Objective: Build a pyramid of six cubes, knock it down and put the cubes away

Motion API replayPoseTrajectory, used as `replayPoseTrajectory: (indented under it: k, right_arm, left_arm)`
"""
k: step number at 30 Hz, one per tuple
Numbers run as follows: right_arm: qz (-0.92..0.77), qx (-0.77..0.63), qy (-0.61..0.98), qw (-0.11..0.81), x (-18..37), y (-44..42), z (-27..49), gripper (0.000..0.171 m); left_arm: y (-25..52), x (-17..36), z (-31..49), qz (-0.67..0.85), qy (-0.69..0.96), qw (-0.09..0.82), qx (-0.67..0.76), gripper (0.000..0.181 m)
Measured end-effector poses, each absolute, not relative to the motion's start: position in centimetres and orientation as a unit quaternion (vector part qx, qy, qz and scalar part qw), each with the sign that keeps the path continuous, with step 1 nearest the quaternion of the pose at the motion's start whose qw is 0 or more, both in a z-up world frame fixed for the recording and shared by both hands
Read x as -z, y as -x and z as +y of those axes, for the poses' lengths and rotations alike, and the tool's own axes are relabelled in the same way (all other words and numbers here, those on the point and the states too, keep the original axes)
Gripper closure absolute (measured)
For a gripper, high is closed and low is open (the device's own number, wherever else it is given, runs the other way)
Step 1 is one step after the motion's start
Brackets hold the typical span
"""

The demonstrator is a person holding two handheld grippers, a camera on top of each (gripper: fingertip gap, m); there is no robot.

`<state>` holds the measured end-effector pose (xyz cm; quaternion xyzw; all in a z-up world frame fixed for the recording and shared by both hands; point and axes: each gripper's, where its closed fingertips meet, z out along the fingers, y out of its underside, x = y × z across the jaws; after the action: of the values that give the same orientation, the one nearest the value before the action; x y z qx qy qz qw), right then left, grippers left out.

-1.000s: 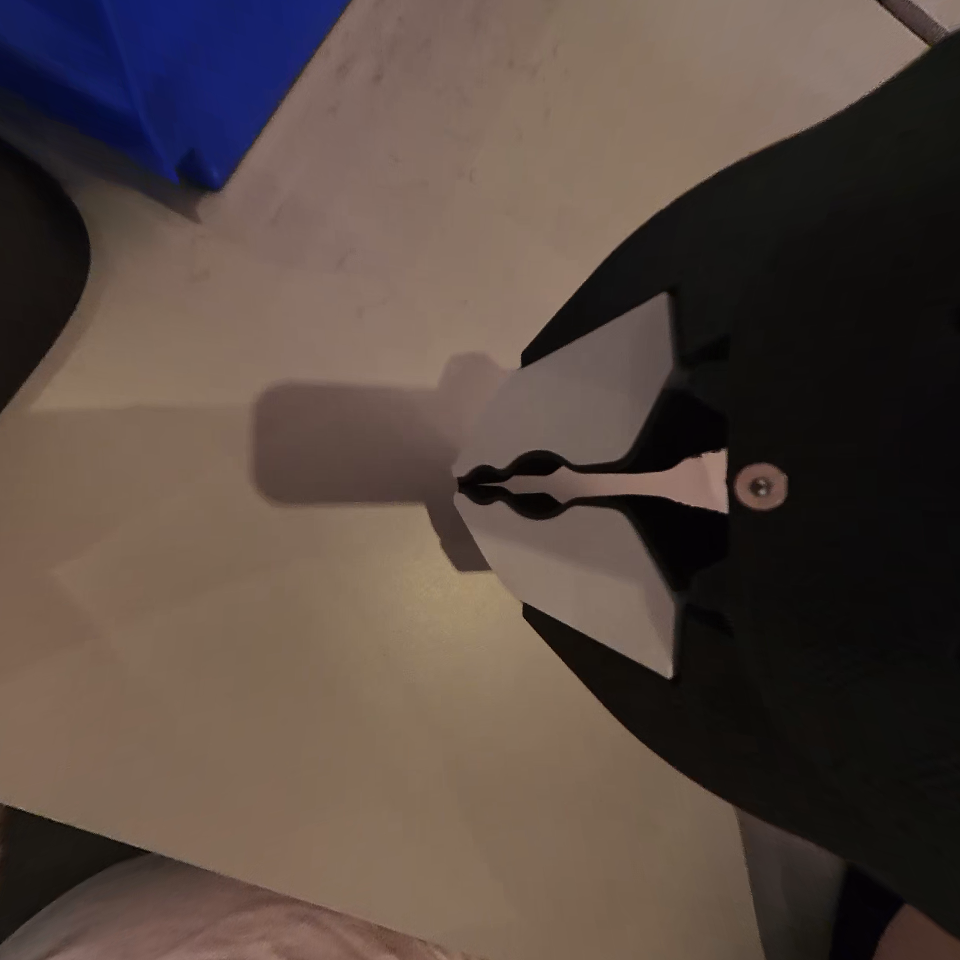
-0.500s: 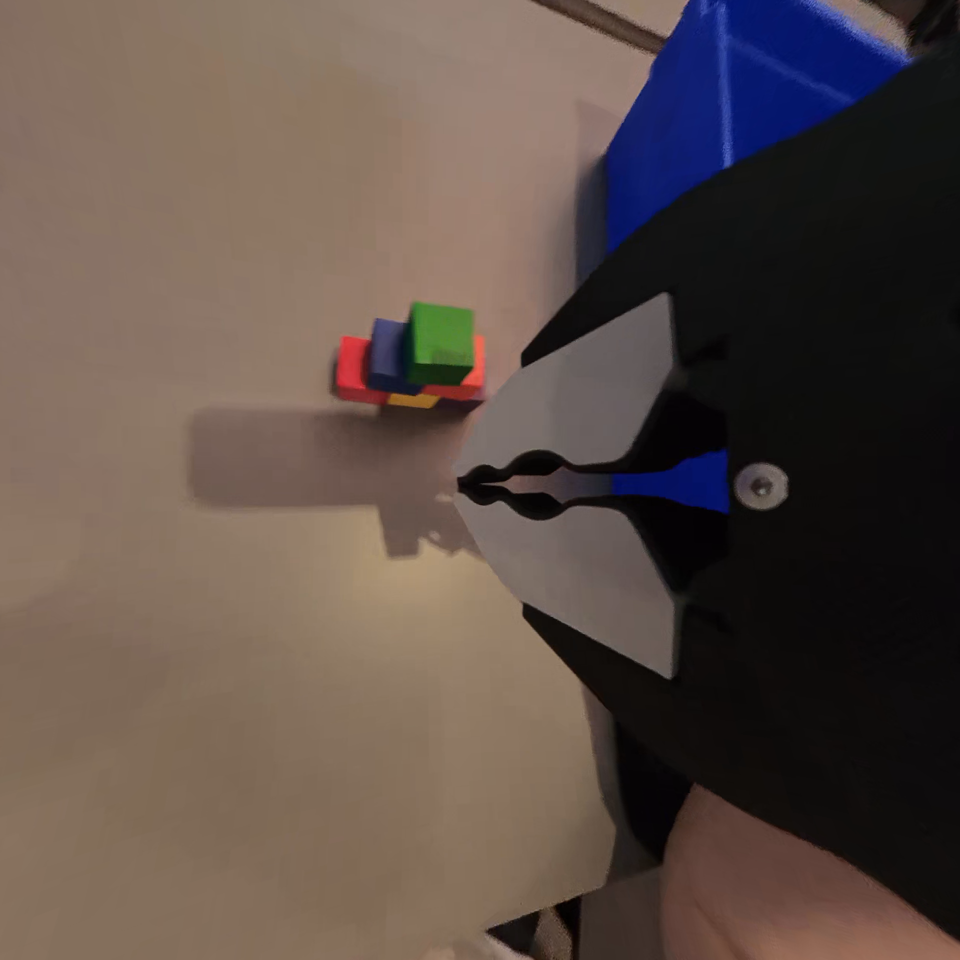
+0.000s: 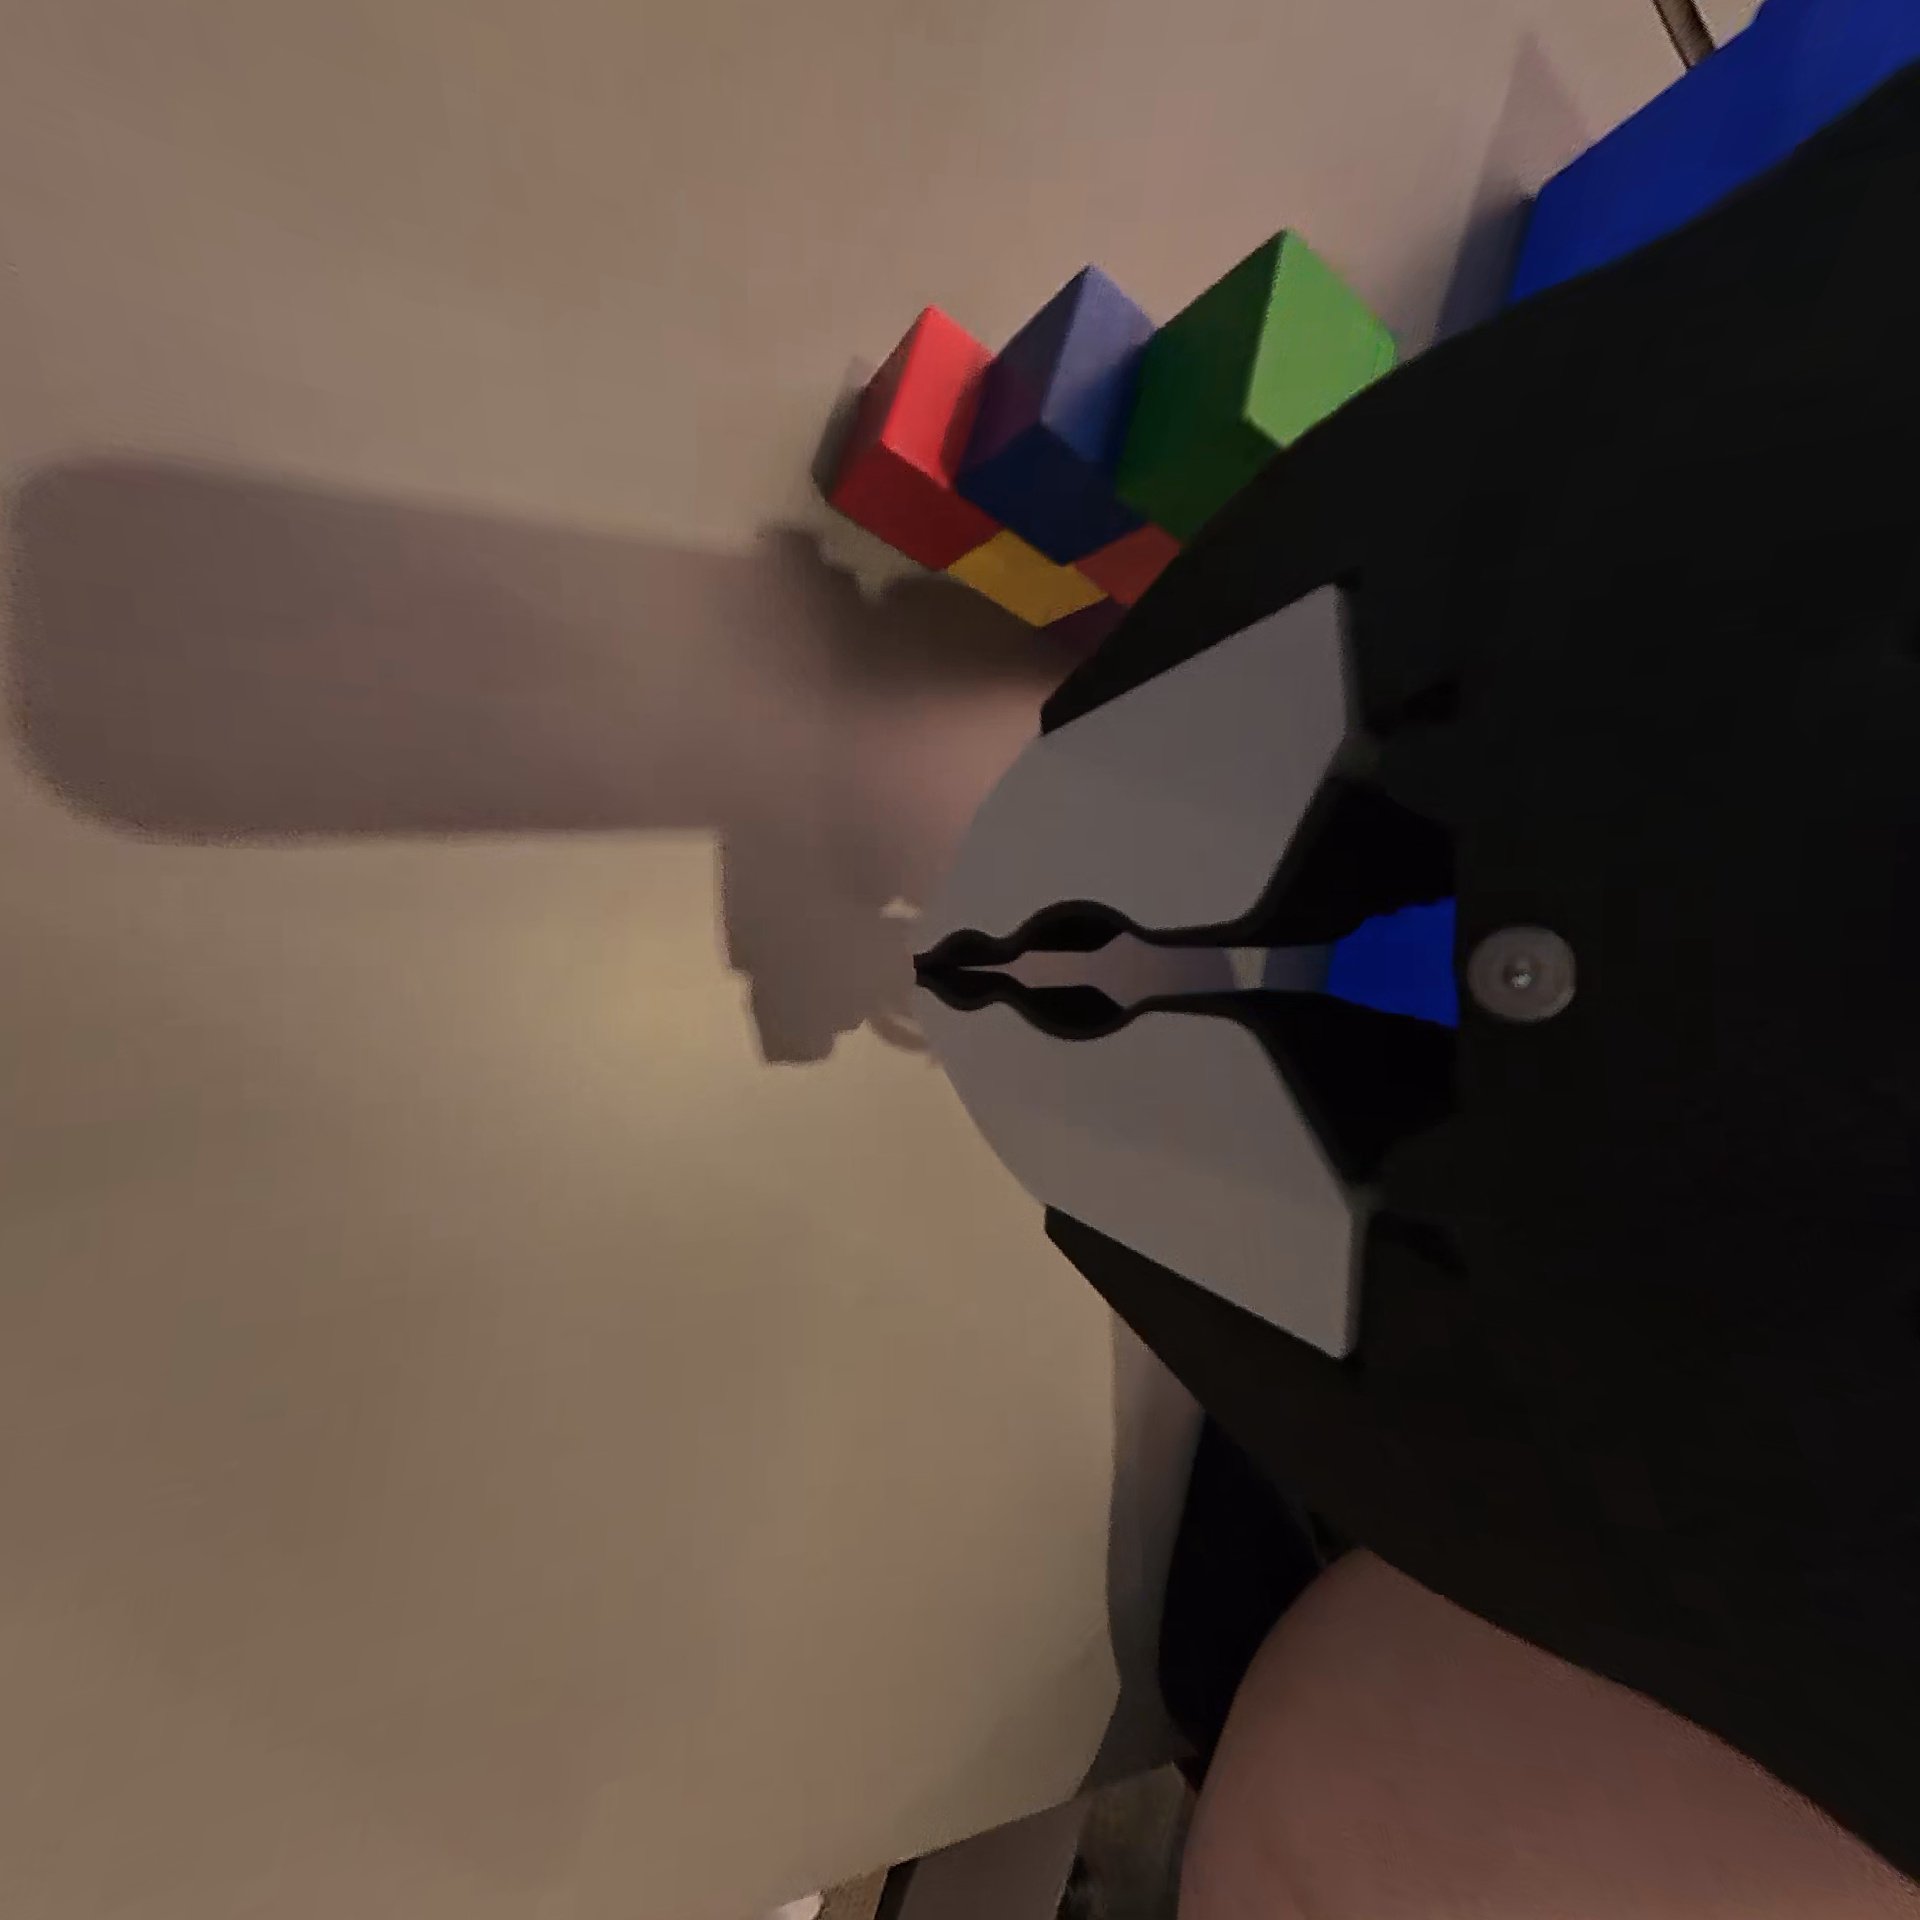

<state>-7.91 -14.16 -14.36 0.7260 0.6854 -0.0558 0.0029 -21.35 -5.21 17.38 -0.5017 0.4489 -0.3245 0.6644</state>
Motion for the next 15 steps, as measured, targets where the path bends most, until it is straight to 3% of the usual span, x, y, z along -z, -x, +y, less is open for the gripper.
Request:
replayPoseTrajectory:
  k: [9,12,15]
  right_arm:
    - [0.662,-0.023,-0.749,0.001,16.1,6.4,-11.1,0.17]
    - [0.594,-0.116,-0.794,-0.059,15.2,3.9,-6.3,0.17]
    - [0.521,-0.183,-0.814,-0.179,12.2,2.3,-1.2,0.17]
  left_arm:
    - [20.9,-17.1,-5.6,0.459,0.5,0.659,0.324,0.181]
    - [20.9,-17.0,-5.5,0.46,0.501,0.659,0.321,0.181]
    - [20.8,-17.0,-5.6,0.461,0.5,0.657,0.324,0.181]
